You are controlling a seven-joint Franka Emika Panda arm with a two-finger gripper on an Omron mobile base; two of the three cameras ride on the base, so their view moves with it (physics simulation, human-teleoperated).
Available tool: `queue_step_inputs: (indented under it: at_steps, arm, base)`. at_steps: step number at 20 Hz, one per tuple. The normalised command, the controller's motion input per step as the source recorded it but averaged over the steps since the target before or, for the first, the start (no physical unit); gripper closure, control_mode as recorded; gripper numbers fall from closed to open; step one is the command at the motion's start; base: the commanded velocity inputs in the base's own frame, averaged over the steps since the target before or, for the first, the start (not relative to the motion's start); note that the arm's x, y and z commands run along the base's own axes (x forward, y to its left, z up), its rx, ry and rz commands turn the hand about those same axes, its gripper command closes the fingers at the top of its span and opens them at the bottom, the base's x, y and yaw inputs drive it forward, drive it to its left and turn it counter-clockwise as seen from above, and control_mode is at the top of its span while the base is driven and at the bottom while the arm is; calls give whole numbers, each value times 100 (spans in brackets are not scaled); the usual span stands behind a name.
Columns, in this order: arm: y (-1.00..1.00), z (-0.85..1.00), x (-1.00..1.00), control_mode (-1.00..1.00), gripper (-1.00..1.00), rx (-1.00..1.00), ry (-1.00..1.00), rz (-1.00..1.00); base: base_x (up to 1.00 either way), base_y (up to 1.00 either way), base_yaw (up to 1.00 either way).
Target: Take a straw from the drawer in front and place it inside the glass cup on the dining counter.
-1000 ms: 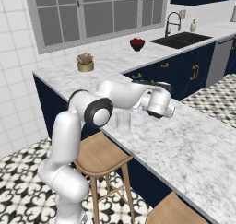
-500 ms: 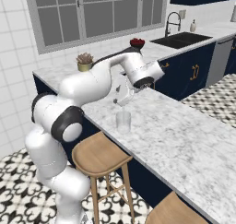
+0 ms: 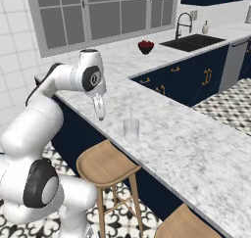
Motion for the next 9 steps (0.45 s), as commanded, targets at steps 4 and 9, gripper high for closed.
queue_step_inputs:
  at_steps: [4,9]
  arm:
    - [96,-88,-97,-100,-100,-69,-43,19]
    - [24,-100,-20,-100,-100,-21,-31,10]
  base:
    - [0,0,0]
    - [0,0,0]
